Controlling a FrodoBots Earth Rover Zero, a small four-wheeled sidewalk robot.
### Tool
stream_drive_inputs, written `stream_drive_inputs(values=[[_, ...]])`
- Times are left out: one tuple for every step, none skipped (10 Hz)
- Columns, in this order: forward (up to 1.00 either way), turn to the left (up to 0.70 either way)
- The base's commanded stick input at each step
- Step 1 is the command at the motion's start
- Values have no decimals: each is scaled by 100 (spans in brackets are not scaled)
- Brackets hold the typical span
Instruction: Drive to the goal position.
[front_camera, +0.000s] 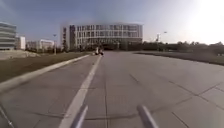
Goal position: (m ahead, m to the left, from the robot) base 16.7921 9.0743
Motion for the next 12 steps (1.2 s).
stream_drive_inputs(values=[[70,0],[70,0],[70,0],[70,0],[70,0],[70,0],[70,0],[70,0],[70,0],[70,0],[70,0],[70,0]])
